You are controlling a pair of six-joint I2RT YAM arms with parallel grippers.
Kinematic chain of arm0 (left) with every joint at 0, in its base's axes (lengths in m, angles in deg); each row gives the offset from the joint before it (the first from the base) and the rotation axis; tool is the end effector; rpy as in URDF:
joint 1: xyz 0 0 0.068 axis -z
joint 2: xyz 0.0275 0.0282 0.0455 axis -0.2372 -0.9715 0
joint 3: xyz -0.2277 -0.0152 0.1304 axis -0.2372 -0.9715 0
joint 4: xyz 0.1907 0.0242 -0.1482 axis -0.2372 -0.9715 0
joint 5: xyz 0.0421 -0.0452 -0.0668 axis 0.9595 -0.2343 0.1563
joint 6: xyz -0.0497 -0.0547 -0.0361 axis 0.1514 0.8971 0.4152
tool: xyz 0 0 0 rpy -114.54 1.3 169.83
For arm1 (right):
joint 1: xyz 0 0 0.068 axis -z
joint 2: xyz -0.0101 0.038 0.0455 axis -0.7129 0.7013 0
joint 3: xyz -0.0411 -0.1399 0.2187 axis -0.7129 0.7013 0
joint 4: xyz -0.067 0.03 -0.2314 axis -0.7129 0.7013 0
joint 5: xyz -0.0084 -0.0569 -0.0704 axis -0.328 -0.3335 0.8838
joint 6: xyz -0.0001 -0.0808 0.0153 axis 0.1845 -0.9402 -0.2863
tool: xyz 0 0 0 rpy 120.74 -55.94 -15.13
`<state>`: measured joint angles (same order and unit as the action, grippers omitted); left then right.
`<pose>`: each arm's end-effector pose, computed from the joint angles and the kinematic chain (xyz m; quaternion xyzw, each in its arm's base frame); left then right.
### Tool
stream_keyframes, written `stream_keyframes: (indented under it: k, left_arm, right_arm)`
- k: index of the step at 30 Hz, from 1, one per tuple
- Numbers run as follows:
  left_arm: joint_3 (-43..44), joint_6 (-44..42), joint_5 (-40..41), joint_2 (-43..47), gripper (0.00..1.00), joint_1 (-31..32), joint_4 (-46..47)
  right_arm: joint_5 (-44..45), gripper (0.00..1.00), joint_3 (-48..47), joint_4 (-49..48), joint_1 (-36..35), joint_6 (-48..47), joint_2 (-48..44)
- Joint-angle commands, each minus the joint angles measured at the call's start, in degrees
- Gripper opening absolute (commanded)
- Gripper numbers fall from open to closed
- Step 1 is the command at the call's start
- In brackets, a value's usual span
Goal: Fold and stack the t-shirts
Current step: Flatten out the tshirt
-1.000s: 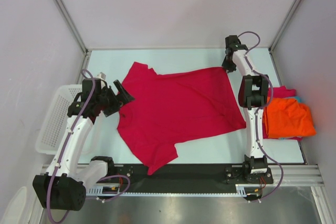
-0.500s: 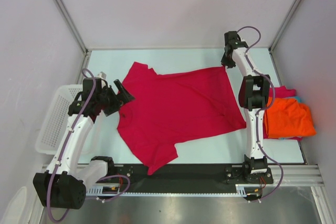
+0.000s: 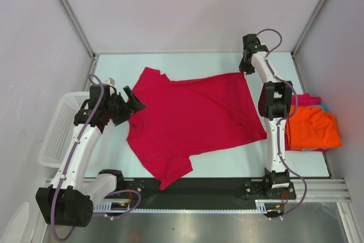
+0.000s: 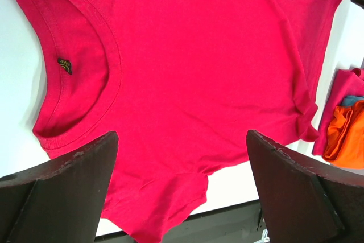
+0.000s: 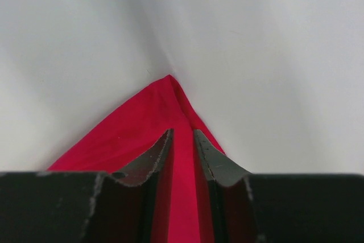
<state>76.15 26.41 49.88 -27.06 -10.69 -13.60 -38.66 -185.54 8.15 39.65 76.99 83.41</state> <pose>0.2141 -0.0302 0.2651 -0.2033 0.8960 -0.2381 0.3149 0.5289 0.0369 0.1680 0.1839 0.9375 -0.0396 0.2928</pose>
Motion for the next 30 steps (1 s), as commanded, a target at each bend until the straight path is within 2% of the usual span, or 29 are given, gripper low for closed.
stream_keyframes:
  k: [1,21,23,24,25,30]
  left_arm:
    - [0.9,-1.12,-0.9,0.25,1.0,-0.48,1.47]
    - [0.99,-1.83,-1.34,0.61,1.0,-1.27,0.94]
    - [0.9,-1.83,-1.35,0.69,1.0,-1.27,0.94]
    - [0.9,-1.83,-1.34,0.69,0.99,-1.27,0.94]
    - [0.9,-1.83,-1.34,0.69,1.0,-1.36,0.94]
    - [0.82,-2.09,-1.26,0.78,1.0,-1.62,1.03]
  right_arm:
    - [-0.33,0.25,-0.19,0.03,-0.59,-0.39,1.01]
    - [-0.07,0.25,0.42,-0.06,-1.12,-0.92,3.56]
    - [-0.59,0.17,0.6,-0.06,-1.21,-1.18,3.82]
    - [-0.77,0.05,0.6,-0.06,-1.21,-1.27,3.91]
    - [-0.95,0.0,0.6,-0.15,-1.12,-1.27,4.08]
    - [-1.13,0.0,1.04,-1.2,-1.29,-1.88,3.65]
